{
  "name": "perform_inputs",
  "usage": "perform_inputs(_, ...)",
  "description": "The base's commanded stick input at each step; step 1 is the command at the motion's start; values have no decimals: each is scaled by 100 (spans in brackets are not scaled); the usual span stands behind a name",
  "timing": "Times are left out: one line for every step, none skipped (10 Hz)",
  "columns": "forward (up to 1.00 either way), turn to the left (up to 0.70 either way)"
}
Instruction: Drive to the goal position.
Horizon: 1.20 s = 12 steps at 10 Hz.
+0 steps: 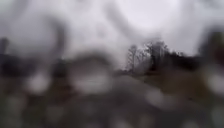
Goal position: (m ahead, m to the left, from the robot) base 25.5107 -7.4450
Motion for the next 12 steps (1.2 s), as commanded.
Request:
perform_inputs(85,0)
perform_inputs(85,0)
perform_inputs(85,0)
perform_inputs(85,0)
perform_inputs(85,0)
perform_inputs(85,0)
perform_inputs(85,0)
perform_inputs(85,0)
perform_inputs(85,0)
perform_inputs(85,0)
perform_inputs(85,0)
perform_inputs(85,0)
